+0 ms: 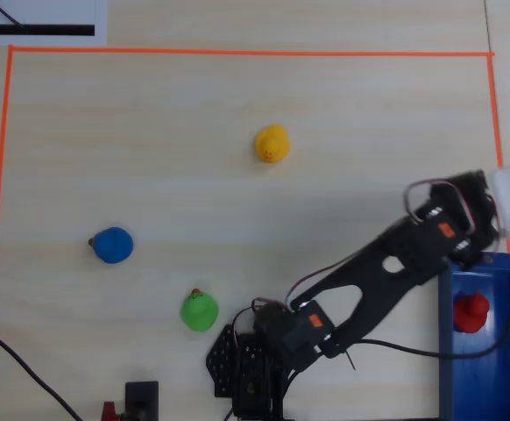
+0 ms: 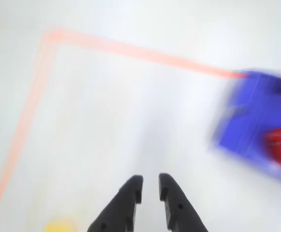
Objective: Grasp red duck and put it into box.
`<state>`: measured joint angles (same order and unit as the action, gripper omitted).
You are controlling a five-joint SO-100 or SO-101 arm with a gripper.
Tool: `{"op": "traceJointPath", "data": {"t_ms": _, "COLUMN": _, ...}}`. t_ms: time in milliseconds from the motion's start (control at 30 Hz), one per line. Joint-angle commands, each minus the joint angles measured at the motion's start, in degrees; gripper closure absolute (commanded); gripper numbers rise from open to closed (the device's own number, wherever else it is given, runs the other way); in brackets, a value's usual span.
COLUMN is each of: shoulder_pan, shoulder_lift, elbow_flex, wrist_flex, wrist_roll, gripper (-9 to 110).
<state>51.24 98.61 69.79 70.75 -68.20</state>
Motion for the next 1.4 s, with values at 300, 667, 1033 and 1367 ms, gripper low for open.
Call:
{"op": "traceJointPath", "data": {"t_ms": 300, "shoulder_pan": -34.19, "shoulder_lift": 68.12, "elbow_flex": 84.90, "wrist_flex": -1.41, "wrist_roll": -22.24, "gripper": 101}}
{"op": "traceJointPath", "data": {"t_ms": 667, "shoulder_pan": -40.69, "shoulder_lift": 90.97, "elbow_flex": 105.12, "wrist_flex": 7.38, "wrist_roll": -28.83, "gripper": 101}}
{"op": "traceJointPath", "data": {"t_ms": 1033, "shoulder_pan": -48.08, "shoulder_lift": 91.05, "elbow_flex": 108.46, "wrist_flex": 6.33, "wrist_roll": -22.68, "gripper": 101}}
{"op": "traceJointPath", "data": {"t_ms": 1367, "shoulder_pan": -48.78, "shoulder_lift": 91.05, "elbow_flex": 108.46, "wrist_flex": 6.33, "wrist_roll": -22.59, "gripper": 101}}
